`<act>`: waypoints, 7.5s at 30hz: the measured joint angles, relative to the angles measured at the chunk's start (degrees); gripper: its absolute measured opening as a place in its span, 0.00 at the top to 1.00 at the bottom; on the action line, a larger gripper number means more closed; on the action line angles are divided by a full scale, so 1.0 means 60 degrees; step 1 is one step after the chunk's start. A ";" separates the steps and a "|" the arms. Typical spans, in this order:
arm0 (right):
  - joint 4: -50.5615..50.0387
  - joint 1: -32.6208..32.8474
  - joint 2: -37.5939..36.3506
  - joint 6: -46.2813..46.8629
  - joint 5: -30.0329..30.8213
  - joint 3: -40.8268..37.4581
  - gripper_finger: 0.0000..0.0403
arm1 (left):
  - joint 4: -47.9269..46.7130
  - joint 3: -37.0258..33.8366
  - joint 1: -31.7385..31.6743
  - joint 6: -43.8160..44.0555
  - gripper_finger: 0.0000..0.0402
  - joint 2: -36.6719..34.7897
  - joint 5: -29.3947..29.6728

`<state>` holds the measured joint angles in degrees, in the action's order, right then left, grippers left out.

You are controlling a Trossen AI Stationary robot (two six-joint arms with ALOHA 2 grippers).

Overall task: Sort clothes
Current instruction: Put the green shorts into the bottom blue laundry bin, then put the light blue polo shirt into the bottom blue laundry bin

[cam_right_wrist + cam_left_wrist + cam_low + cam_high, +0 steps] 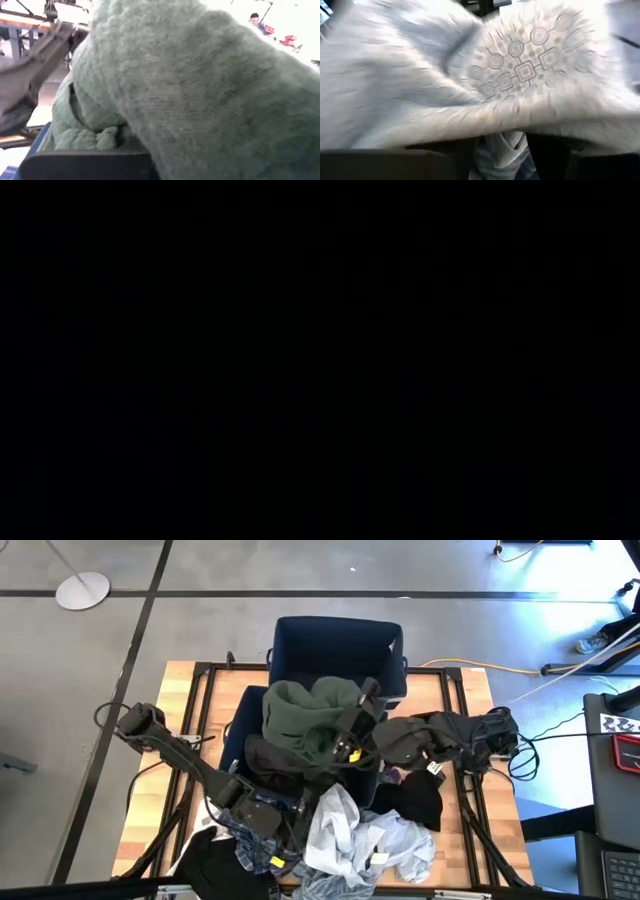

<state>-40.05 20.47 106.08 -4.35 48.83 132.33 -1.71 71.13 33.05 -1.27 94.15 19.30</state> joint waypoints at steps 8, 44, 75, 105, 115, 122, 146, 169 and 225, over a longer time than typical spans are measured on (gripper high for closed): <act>-0.0262 0.0084 0.0257 0.0405 -0.0332 -0.0005 0.87 | -0.1082 0.0022 0.0434 0.0253 0.57 -0.1265 0.0159; -0.3713 -0.0375 0.2241 0.3688 -0.2093 -0.0018 0.66 | -1.1664 0.0062 0.2184 0.8681 0.59 -0.4294 0.3660; -0.4583 0.0870 0.0575 0.5378 -0.3679 0.0030 0.27 | -0.9399 0.0036 0.1634 0.6580 0.59 -0.4120 0.3455; -0.6489 0.5968 0.0620 1.3733 -0.1263 -0.4612 0.27 | -0.9171 -0.0485 0.1644 0.6598 0.59 -0.4163 0.3566; -0.4723 0.5957 0.0628 1.3180 -0.1809 -0.6089 0.27 | -0.8754 -0.0566 0.1756 0.6058 0.59 -0.4293 0.3463; -0.4345 0.5873 0.0663 1.2629 -0.1195 -0.6090 0.27 | -0.8161 -0.0590 0.2144 0.5665 0.59 -0.4448 0.3411; -0.3574 0.4452 0.2030 1.0140 -0.2651 -0.6090 0.67 | -0.8124 -0.0586 0.3247 0.6347 0.59 -0.4448 0.3529; -0.3660 0.4676 0.1990 0.9823 -0.2569 -0.5913 0.95 | -0.8115 -0.0572 0.3247 0.6244 0.59 -0.4451 0.3564; 0.6805 0.2069 0.0023 -0.7457 0.1781 0.0438 0.95 | -0.8146 -0.0572 0.3247 0.6089 0.59 -0.4455 0.3564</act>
<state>0.78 32.88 106.21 -49.09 59.52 134.96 -50.59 67.70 52.53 35.27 67.42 40.69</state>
